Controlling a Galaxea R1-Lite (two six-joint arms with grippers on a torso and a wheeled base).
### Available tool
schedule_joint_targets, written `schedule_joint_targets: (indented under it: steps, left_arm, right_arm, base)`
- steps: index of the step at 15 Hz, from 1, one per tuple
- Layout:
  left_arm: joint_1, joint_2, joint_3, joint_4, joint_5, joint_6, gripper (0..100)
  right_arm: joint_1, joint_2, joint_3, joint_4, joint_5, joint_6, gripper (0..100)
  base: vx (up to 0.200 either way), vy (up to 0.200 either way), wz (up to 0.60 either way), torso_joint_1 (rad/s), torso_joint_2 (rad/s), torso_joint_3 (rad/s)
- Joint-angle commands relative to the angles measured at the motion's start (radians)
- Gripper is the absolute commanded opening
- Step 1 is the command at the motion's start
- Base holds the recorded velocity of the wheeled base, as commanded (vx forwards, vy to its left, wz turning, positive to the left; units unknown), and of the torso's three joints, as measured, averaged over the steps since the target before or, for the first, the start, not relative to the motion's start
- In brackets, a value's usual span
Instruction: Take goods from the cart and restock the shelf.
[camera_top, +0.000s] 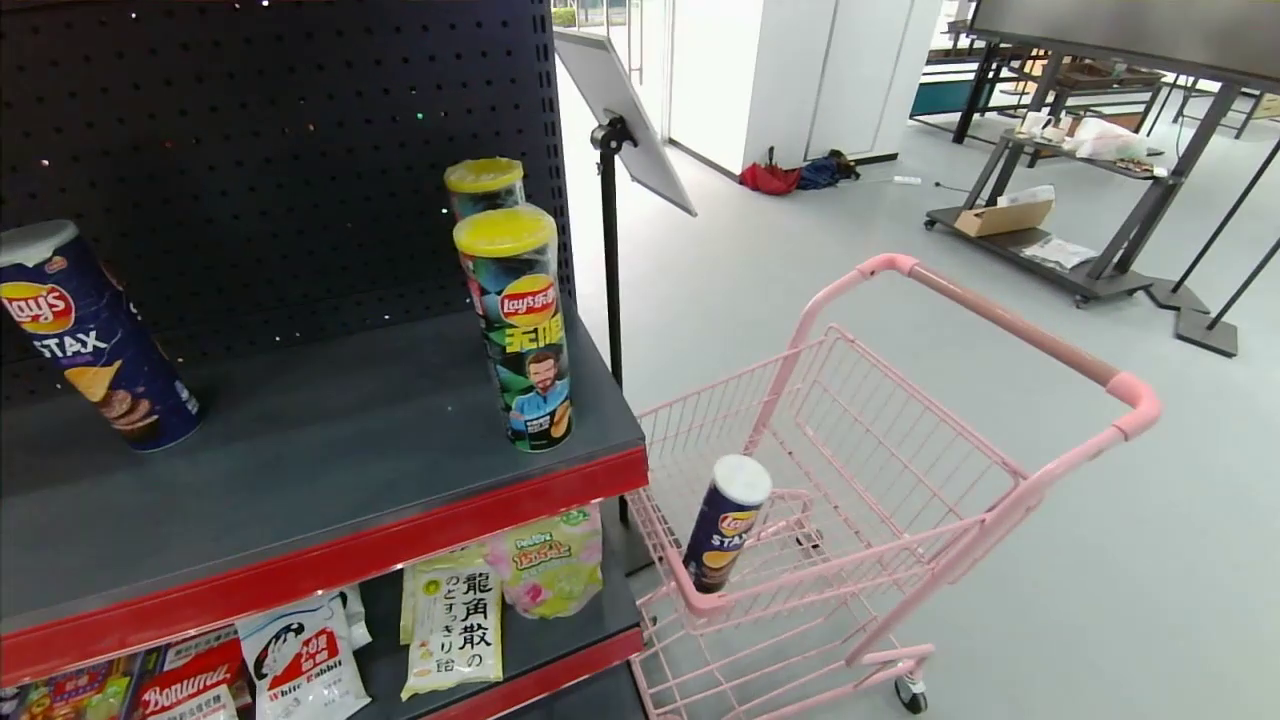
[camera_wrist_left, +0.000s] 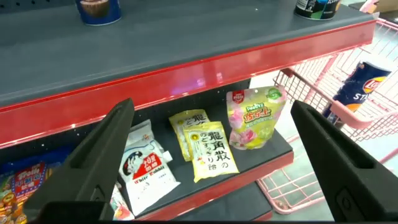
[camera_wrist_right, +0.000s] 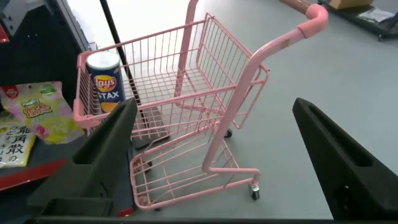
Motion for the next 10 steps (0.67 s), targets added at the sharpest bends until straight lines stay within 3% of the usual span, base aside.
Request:
schedule_joint_targets:
  steps: [1, 4, 10]
  left_arm:
    - [0.001, 0.001, 0.000, 0.000, 0.000, 0.001, 100]
    - [0.002, 0.001, 0.000, 0.000, 0.000, 0.002, 100]
    - [0.002, 0.001, 0.000, 0.000, 0.000, 0.002, 100]
  right_arm:
    - [0.001, 0.000, 0.000, -0.002, 0.000, 0.000, 100]
    - [0.001, 0.000, 0.000, 0.000, -0.001, -0.001, 100]
    - [0.001, 0.000, 0.000, 0.000, -0.001, -0.001, 100]
  base:
    - [0.000, 0.000, 0.00, 0.000, 0.00, 0.000]
    - [0.000, 0.000, 0.00, -0.011, 0.02, 0.014]
    - [0.000, 0.000, 0.00, -0.136, 0.36, 0.220]
